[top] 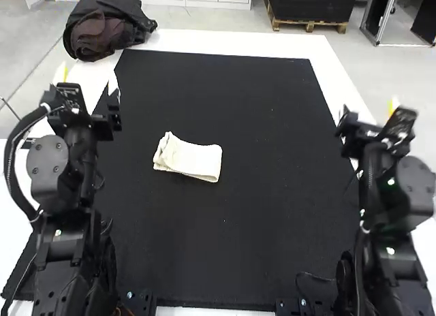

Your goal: Fold the towel.

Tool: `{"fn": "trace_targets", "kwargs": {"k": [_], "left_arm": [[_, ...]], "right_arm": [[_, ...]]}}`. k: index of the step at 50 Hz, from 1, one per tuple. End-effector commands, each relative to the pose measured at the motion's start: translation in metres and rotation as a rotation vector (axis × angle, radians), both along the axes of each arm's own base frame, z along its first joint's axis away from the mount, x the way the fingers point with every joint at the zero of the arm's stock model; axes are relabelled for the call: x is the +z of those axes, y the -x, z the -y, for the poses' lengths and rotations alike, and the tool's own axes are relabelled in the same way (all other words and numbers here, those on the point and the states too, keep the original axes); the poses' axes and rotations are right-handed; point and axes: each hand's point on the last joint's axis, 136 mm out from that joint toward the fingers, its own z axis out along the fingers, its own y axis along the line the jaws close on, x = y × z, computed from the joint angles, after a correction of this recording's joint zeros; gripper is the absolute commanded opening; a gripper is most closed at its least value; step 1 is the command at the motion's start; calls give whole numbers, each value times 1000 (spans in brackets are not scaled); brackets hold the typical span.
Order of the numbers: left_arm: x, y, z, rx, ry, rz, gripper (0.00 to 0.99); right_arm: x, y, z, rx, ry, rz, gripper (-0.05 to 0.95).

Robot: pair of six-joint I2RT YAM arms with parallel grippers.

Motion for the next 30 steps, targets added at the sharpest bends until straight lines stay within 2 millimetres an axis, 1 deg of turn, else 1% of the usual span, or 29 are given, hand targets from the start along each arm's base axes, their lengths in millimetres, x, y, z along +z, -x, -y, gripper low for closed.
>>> {"fn": "trace_targets", "kwargs": {"k": [1, 2, 4, 6, 7, 8, 11, 12, 15, 17, 23, 30], "left_arm": [[-12, -4, 1, 2, -7, -35, 893], [-18, -7, 1, -2, -6, -56, 895], [-28, -11, 3, -11, -6, -87, 895], [-42, -16, 7, -36, -13, -134, 897], [-50, -18, 10, -47, -22, -160, 897], [-55, -20, 11, -52, -31, -173, 900], [-75, -25, 13, -68, -22, -231, 903], [-87, -27, 13, -71, -14, -274, 915], [-106, -29, 14, -83, 37, -351, 964], [-119, -29, 13, -91, 94, -394, 964], [-122, -29, 15, -99, 97, -405, 964], [-121, -29, 15, -100, 98, -402, 964]], "right_arm": [[-7, 0, 7, -53, 17, -8, 918], [-14, -2, 8, -55, 16, -32, 918], [-35, -8, 8, -57, 21, -124, 918], [-48, -10, 8, -56, 18, -177, 918], [-51, -11, 8, -54, 18, -191, 918], [-61, -12, 8, -53, 20, -230, 918], [-79, -13, 7, -50, 25, -304, 918], [-83, -13, 7, -51, 31, -323, 918], [-94, -13, 8, -52, 36, -369, 918], [-95, -13, 6, -46, 39, -373, 918], [-99, -14, -1, -4, 49, -387, 918], [-103, -16, -14, 75, 60, -401, 918]]}}
